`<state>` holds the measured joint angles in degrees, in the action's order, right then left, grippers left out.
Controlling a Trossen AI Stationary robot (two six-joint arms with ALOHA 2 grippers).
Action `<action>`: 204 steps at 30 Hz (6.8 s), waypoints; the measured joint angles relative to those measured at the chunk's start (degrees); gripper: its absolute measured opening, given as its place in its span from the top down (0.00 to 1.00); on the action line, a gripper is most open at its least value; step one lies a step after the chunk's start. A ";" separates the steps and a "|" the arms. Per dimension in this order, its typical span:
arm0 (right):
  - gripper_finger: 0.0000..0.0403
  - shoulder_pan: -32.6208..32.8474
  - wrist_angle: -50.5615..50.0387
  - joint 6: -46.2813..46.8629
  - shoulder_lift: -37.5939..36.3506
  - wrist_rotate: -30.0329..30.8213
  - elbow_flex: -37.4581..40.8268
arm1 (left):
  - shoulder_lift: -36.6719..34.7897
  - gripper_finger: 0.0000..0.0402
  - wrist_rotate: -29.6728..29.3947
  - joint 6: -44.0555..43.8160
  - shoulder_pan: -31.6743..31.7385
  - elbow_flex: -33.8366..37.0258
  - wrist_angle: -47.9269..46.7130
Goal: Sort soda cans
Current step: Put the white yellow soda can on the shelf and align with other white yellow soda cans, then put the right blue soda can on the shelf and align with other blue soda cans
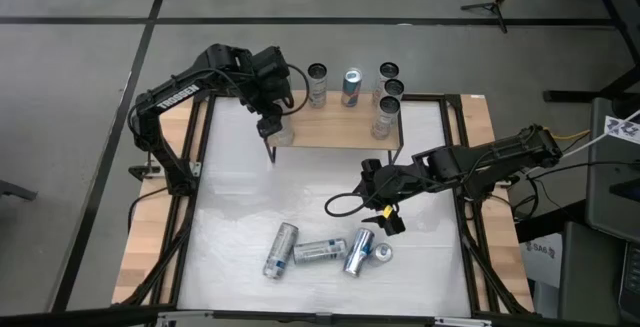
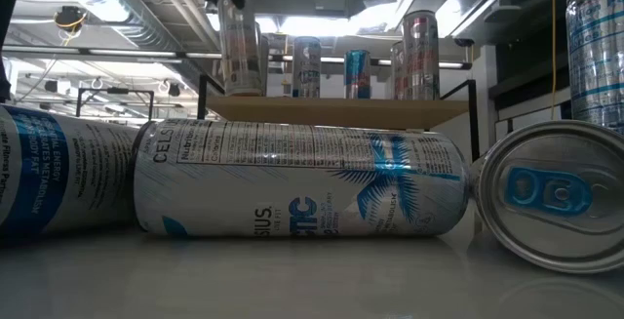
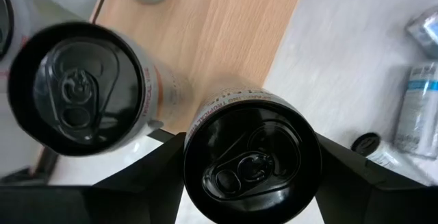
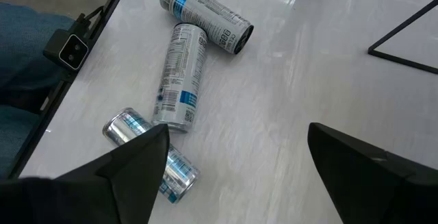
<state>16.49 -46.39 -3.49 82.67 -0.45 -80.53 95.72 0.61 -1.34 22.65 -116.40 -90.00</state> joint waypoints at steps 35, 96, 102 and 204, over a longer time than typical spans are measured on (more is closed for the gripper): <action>0.15 0.00 0.02 0.00 0.00 0.00 0.02 | 0.00 0.38 -1.47 13.54 -0.44 0.00 -0.02; 0.15 0.00 0.00 0.02 0.00 0.00 0.00 | 0.00 0.30 -10.19 10.84 -3.02 0.00 0.00; 0.15 0.00 0.02 0.00 0.00 -0.02 0.00 | 0.00 0.30 -10.21 10.51 -3.19 0.00 0.00; 0.15 0.02 -0.11 0.21 0.00 -0.63 0.01 | -13.39 0.14 -2.93 -11.05 -8.12 -0.02 -0.04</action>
<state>16.51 -46.50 -3.28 82.67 -1.08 -80.52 82.34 -2.32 -12.39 14.53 -116.42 -90.04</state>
